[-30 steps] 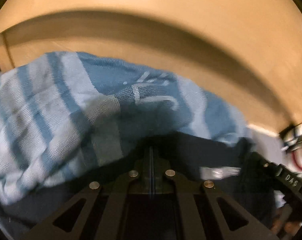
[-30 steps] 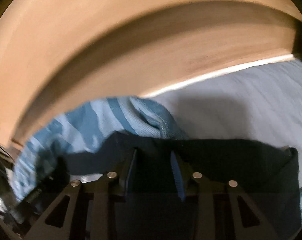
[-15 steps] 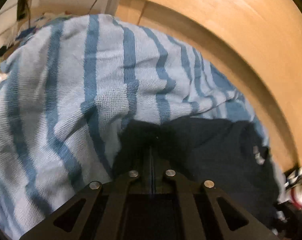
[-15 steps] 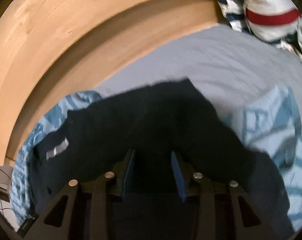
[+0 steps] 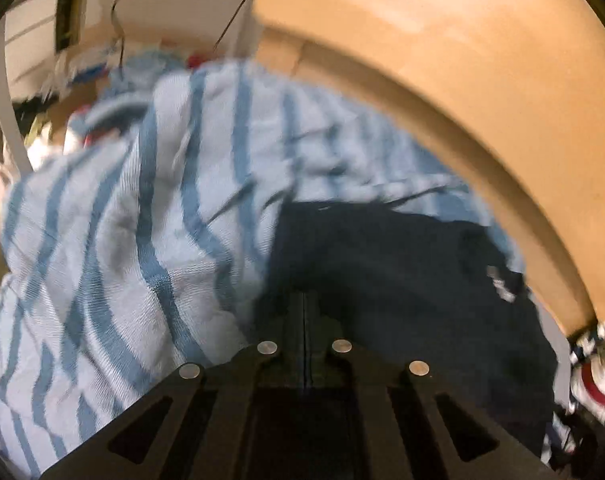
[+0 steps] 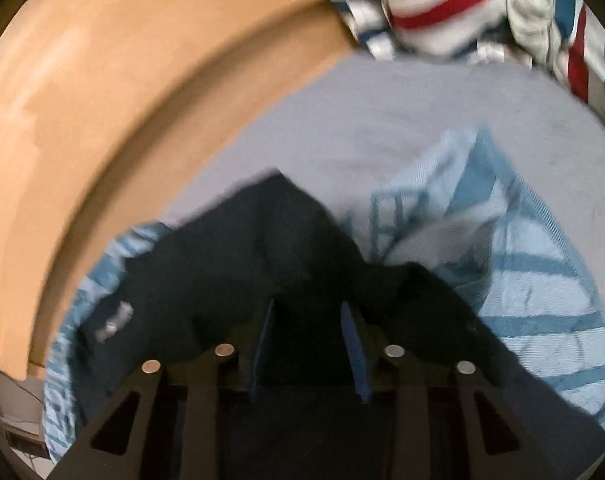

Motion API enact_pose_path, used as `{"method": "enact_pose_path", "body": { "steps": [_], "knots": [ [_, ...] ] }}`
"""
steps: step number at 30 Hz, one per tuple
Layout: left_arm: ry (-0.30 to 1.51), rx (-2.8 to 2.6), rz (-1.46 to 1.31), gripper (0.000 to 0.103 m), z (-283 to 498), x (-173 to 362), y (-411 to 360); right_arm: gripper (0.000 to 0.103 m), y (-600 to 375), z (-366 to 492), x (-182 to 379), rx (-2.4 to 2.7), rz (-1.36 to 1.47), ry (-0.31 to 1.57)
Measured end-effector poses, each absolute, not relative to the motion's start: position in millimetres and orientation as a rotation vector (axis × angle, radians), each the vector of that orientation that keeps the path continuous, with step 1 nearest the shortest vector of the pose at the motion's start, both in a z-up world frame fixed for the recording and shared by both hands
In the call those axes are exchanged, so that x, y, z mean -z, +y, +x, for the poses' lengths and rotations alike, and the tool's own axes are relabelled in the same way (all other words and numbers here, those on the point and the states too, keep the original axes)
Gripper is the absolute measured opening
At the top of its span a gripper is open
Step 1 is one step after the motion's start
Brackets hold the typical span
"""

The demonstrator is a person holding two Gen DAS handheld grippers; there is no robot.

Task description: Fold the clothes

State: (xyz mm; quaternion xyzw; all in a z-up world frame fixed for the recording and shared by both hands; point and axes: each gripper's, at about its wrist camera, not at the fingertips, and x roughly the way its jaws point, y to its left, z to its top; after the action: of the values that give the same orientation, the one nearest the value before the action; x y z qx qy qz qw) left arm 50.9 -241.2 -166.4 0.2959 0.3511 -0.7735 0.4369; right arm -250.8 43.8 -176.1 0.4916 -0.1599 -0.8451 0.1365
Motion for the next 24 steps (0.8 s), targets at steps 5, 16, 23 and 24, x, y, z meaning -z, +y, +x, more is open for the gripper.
{"method": "enact_pose_path", "body": {
  "steps": [5,16,23,24],
  "knots": [
    [0.915,1.900,0.877,0.002,40.9,205.3,-229.7,0.040,20.6,-237.6,177.9,2.326,1.435,-0.318],
    [1.224,1.922,0.927,0.002,58.9,203.0,-218.5,0.047,48.9,-216.2,164.9,2.208,1.550,-0.365],
    [1.571,1.823,0.917,0.036,119.4,210.5,-172.1,0.055,136.9,-153.7,131.6,2.166,1.637,-0.435],
    [1.582,1.845,0.908,0.039,130.4,205.3,-164.1,0.056,147.5,-141.5,127.2,2.171,1.639,-0.438]
  ]
}}
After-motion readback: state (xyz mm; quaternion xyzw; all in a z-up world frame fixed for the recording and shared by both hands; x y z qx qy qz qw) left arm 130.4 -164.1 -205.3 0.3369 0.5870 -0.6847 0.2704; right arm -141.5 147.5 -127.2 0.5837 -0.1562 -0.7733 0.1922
